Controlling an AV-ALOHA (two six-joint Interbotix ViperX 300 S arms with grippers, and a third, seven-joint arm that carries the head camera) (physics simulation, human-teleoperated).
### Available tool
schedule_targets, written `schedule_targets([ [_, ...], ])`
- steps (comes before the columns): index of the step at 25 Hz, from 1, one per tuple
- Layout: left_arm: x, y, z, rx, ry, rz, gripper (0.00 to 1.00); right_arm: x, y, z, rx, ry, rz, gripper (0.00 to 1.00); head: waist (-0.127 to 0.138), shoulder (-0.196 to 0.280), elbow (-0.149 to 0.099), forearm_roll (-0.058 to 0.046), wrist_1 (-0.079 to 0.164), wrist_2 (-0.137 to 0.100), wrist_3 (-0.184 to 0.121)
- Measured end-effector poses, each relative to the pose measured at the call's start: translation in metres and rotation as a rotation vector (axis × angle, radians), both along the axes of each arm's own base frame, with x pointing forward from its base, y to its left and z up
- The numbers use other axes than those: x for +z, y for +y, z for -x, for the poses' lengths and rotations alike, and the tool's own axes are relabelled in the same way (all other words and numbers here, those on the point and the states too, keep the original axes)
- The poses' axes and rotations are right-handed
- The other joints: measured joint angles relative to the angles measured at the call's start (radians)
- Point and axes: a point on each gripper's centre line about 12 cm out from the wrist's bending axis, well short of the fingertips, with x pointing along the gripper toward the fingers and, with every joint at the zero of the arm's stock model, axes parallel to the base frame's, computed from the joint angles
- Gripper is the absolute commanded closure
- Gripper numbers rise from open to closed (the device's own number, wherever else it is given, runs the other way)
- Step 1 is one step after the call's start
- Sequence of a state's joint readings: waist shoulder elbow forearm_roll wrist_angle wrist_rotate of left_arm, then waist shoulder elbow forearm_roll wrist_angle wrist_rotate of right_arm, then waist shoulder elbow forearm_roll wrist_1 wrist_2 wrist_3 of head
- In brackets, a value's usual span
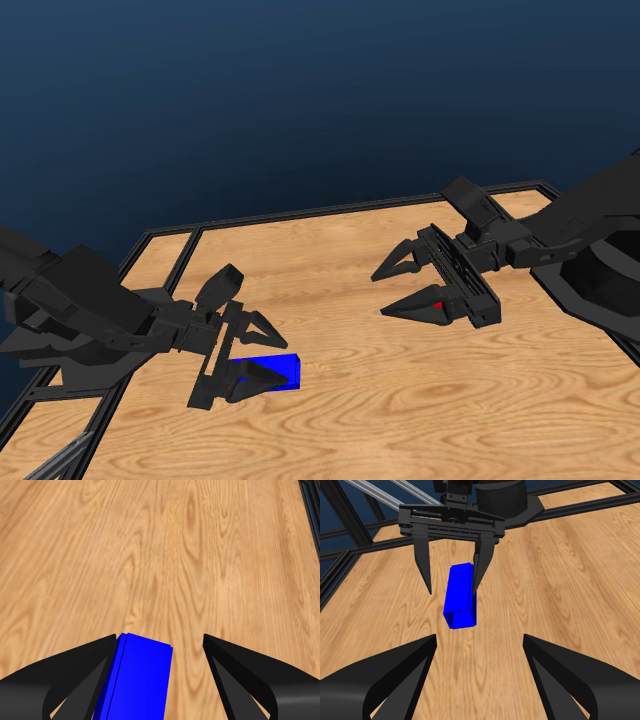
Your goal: Insert peg into socket
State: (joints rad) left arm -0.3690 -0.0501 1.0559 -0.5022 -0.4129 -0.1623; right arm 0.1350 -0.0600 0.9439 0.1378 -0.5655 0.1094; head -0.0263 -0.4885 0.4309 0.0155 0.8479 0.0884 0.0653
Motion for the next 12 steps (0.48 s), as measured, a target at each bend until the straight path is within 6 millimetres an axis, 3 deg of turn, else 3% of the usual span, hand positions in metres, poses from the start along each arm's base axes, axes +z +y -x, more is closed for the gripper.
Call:
schedule_targets([
  [5,-0.033,0.004,0.014,0.048,0.114,0.016,0.0,0.0,0.001,0.002,0.001,0.004,-0.002,0.0,0.004,0.005,-0.001,0.001,0.002,0.002,-0.012],
  [8,-0.041,-0.001,0.015,0.074,0.115,0.047,0.0,-0.003,0.002,0.009,-0.005,0.019,-0.013,0.0,0.011,0.007,-0.002,0.002,0.002,0.001,-0.025],
  [9,-0.043,-0.003,0.015,0.076,0.115,0.056,1.0,-0.005,0.001,0.012,-0.01,0.029,-0.02,0.0,0.014,0.008,-0.002,0.003,0.001,0.0,-0.029],
  [12,-0.046,-0.003,0.014,0.063,0.121,0.045,1.0,-0.016,-0.002,0.023,-0.031,0.077,-0.038,0.0,0.022,0.008,-0.002,0.004,0.002,-0.004,-0.04],
])
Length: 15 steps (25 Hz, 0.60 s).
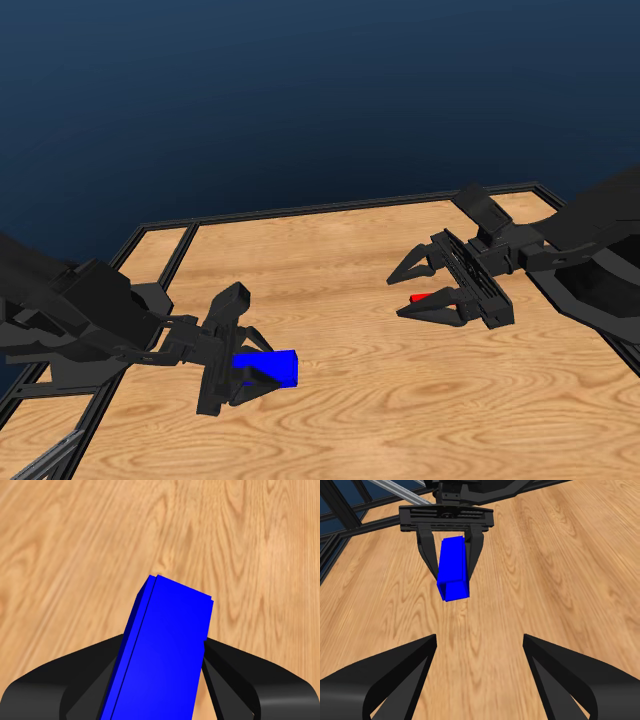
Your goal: Insert peg into socket
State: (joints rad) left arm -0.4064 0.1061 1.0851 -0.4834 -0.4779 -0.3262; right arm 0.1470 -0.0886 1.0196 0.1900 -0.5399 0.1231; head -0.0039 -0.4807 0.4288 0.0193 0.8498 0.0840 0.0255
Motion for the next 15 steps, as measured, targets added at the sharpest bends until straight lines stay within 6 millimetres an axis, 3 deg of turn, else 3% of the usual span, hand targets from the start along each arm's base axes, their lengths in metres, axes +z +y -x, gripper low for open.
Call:
schedule_targets([
  [6,0.0,0.0,0.0,0.001,-0.004,0.001,1.0,-0.024,-0.011,0.025,-0.057,0.105,-0.036,0.0,0.005,0.0,0.0,-0.006,-0.007,-0.02,-0.027],
  [15,0.002,0.0,0.0,-0.018,-0.001,-0.013,1.0,-0.047,-0.028,0.058,-0.145,0.182,-0.067,0.0,-0.027,0.0,0.0,-0.03,-0.036,-0.067,-0.09],
])
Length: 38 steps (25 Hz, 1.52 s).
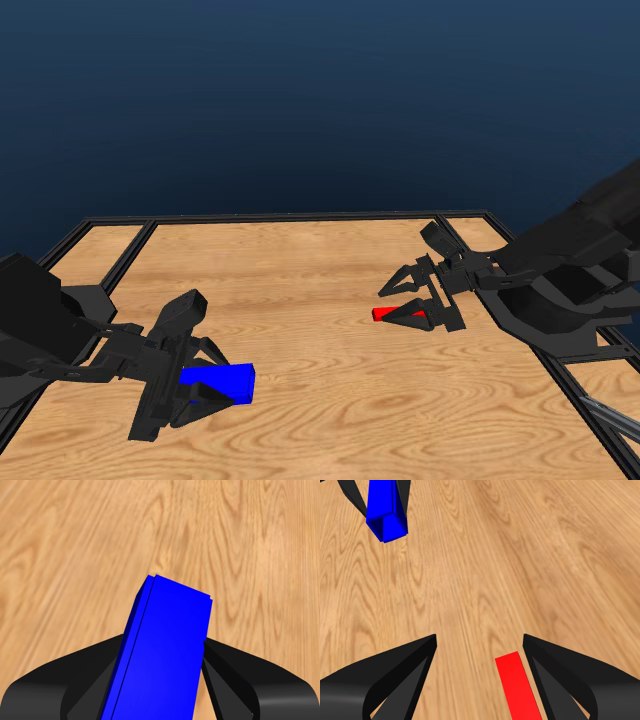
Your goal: Insert peg into socket
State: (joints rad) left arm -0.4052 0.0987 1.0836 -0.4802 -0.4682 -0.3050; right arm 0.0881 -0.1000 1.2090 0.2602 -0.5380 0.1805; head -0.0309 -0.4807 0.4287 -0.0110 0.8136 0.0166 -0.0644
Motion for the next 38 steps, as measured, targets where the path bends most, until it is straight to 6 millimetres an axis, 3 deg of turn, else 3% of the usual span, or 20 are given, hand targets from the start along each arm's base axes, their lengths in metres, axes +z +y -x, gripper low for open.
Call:
schedule_targets([
  [7,0.005,0.0,-0.001,-0.02,-0.017,-0.012,1.0,-0.013,-0.003,0.015,-0.034,0.041,-0.027,0.0,-0.017,0.0,-0.003,-0.009,-0.016,-0.023,-0.024],
  [17,0.011,0.003,-0.001,-0.021,-0.043,-0.02,1.0,-0.037,-0.001,0.029,-0.077,0.108,-0.075,0.0,-0.02,0.0,-0.009,-0.01,-0.021,-0.03,-0.028],
  [18,0.01,0.003,0.0,-0.022,-0.043,-0.021,1.0,-0.04,-0.001,0.031,-0.081,0.116,-0.077,0.18,-0.02,0.0,-0.009,-0.01,-0.02,-0.031,-0.027],
  [19,0.011,0.003,-0.001,-0.021,-0.046,-0.02,1.0,-0.042,-0.002,0.032,-0.083,0.118,-0.074,1.0,-0.019,0.0,-0.009,-0.01,-0.02,-0.031,-0.027],
  [28,0.021,0.002,-0.001,-0.017,-0.106,-0.027,1.0,-0.043,-0.004,0.031,-0.086,0.107,-0.057,1.0,-0.013,0.0,-0.009,-0.009,-0.019,-0.035,-0.023],
  [38,0.063,0.0,-0.023,-0.056,-0.253,-0.096,1.0,0.016,0.015,-0.033,0.035,-0.034,-0.009,1.0,0.004,-0.013,-0.009,0.0,-0.017,-0.024,0.002],
])
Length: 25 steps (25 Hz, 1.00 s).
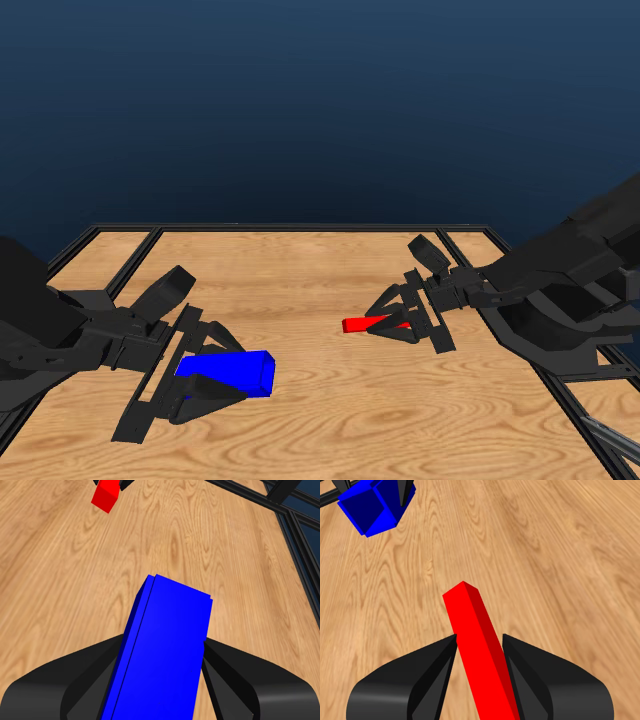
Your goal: Insert peg into socket
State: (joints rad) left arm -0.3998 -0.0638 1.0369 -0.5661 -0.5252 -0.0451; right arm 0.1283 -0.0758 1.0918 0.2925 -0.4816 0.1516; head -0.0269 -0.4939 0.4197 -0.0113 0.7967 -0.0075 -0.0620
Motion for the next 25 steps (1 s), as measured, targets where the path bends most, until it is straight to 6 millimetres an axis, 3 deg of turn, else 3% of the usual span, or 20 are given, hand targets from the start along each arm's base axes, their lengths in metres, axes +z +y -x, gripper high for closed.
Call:
schedule_targets([
  [2,0.013,0.001,-0.008,-0.001,-0.04,-0.01,1.0,0.017,0.005,-0.015,0.022,-0.036,0.003,1.0,0.005,-0.003,0.001,0.003,0.001,0.006,0.008],
  [6,0.019,0.005,-0.014,-0.003,-0.063,-0.051,1.0,0.04,0.015,-0.038,0.065,-0.059,-0.001,1.0,0.013,-0.008,0.003,0.008,0.001,0.014,0.02],
  [9,0.029,0.007,-0.021,-0.001,-0.101,-0.077,1.0,0.046,0.025,-0.048,0.098,-0.036,-0.011,1.0,0.017,-0.009,0.005,0.01,0.002,0.017,0.024],
  [17,0.038,0.013,-0.032,0.001,-0.129,-0.123,1.0,0.066,0.039,-0.066,0.173,-0.011,0.003,1.0,0.021,-0.009,0.006,0.011,0.007,0.022,0.028],
  [25,0.039,0.014,-0.04,0.002,-0.128,-0.127,1.0,0.081,0.042,-0.071,0.212,0.018,0.024,1.0,0.021,-0.009,0.006,0.011,0.013,0.021,0.026],
])
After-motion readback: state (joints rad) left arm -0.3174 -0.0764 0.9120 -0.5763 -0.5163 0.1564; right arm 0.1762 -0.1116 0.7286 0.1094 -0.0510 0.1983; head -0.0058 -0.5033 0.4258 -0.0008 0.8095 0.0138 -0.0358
